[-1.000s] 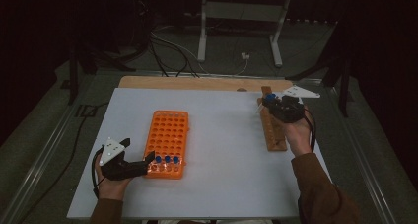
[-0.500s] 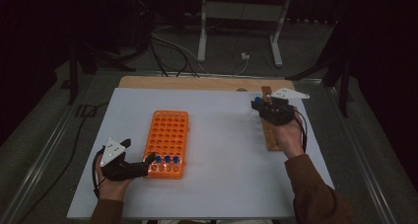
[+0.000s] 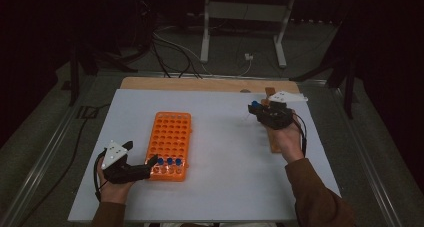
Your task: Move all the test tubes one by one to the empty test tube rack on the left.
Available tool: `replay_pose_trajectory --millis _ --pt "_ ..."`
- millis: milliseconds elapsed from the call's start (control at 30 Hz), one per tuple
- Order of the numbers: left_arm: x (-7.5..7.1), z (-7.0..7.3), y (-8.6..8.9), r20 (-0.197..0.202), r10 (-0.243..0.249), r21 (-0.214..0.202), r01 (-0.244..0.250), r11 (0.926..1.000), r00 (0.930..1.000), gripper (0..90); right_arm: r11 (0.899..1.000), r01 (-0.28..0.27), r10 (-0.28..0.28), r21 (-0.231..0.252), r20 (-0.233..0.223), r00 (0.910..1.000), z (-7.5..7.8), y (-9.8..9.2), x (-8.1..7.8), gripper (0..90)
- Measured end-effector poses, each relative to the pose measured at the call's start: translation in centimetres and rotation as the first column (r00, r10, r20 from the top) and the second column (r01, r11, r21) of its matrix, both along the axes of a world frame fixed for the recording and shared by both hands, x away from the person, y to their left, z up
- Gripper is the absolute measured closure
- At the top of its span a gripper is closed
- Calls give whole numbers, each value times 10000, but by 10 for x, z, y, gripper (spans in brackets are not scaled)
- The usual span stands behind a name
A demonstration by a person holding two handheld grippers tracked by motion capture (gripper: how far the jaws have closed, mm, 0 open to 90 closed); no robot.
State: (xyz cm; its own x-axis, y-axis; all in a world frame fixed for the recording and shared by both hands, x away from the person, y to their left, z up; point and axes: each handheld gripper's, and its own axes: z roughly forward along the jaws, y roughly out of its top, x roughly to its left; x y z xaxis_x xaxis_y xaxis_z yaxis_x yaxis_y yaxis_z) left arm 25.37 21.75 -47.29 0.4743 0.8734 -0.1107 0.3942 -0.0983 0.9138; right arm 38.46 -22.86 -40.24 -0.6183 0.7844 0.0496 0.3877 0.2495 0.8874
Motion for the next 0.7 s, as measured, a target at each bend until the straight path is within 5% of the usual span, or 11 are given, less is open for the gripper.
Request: replay_pose_trajectory --millis 700 --pt "0 -1 2 -42 103 -240 -104 9997 9999 8 9967 -813 813 11 -163 9966 -4 27 -6 767"
